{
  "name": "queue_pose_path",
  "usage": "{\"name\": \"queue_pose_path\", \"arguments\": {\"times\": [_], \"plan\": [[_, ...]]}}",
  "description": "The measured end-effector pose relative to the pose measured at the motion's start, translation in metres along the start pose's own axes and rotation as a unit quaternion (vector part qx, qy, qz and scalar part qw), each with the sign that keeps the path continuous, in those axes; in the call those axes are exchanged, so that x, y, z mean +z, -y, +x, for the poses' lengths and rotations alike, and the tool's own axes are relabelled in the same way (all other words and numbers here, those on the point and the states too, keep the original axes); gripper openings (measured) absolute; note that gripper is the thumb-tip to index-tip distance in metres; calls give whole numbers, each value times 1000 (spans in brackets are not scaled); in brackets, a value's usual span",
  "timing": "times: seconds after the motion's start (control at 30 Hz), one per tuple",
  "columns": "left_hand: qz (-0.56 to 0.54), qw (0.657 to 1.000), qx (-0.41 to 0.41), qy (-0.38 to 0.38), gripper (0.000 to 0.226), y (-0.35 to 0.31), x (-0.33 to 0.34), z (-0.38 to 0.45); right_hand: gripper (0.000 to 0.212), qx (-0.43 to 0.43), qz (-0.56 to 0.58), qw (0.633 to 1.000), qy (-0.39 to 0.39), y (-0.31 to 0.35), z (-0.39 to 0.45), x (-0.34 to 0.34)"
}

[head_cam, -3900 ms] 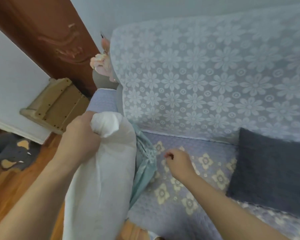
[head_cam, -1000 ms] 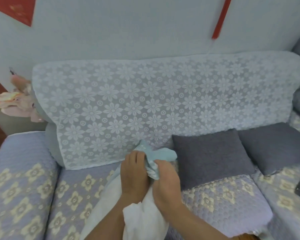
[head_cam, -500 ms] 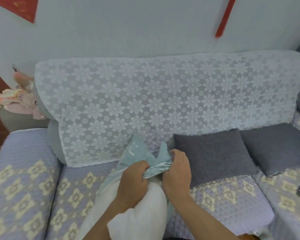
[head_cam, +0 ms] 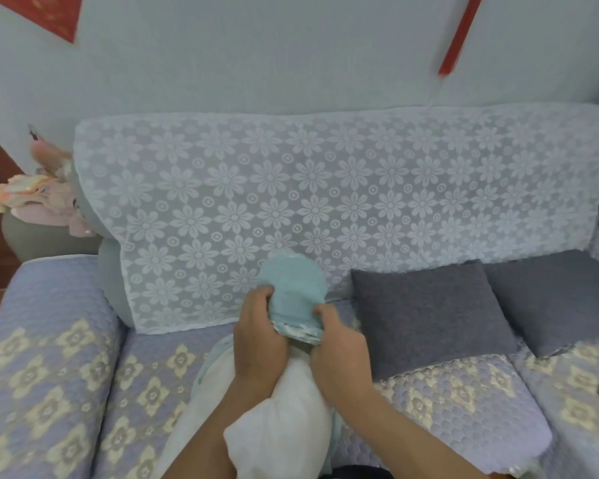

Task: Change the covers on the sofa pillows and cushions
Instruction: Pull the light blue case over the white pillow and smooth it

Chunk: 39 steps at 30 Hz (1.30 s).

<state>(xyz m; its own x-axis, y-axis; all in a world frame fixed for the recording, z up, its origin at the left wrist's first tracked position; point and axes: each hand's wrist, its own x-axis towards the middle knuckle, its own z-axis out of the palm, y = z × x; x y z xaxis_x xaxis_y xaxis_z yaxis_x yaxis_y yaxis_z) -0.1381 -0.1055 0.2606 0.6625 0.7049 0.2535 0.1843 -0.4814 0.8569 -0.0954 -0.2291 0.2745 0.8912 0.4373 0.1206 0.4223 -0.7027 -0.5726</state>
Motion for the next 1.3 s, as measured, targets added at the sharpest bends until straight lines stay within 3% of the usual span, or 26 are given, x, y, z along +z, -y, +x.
{"name": "queue_pose_path", "arguments": {"times": [0.13, 0.27, 0.33, 0.43, 0.6, 0.7, 0.77, 0.9, 1.0, 1.1, 1.2, 1.3], "plan": [[80, 983, 124, 106, 40, 10, 3, -9, 44, 57, 6, 996, -62, -11, 13, -7], [156, 971, 149, 100, 58, 12, 5, -4, 43, 64, 11, 996, -59, -8, 14, -4], [183, 972, 121, 82, 53, 8, 6, 1, 47, 47, -4, 997, -67, -8, 17, -2], [158, 985, 11, 70, 55, 2, 8, 17, 55, -59, -51, 995, -65, 2, 10, 8], [126, 990, -60, 9, 44, 2, 12, 23, 38, -179, -86, 973, -115, 4, -2, 12], [161, 985, -55, -5, 50, 14, 12, 23, 38, -174, -69, 967, -172, -10, 2, 5], [146, 989, 7, -13, 50, 19, 12, 23, 38, -162, -58, 968, -184, -14, 5, 4], [-12, 1000, -4, 17, 39, 6, 9, 4, 48, -114, -51, 983, -133, -5, 12, 7], [-37, 997, 32, 67, 38, -1, 10, -8, 41, -87, -14, 989, -121, 1, 21, 4], [11, 991, 89, 98, 32, -2, 11, -5, 41, -38, 27, 993, -113, -4, 28, -2], [116, 981, 132, 79, 23, 2, 14, -4, 41, -52, 29, 992, -110, -8, 24, -4], [141, 989, 27, 47, 16, -1, 14, 1, 43, -107, -7, 990, -96, -3, 14, 2]]}}
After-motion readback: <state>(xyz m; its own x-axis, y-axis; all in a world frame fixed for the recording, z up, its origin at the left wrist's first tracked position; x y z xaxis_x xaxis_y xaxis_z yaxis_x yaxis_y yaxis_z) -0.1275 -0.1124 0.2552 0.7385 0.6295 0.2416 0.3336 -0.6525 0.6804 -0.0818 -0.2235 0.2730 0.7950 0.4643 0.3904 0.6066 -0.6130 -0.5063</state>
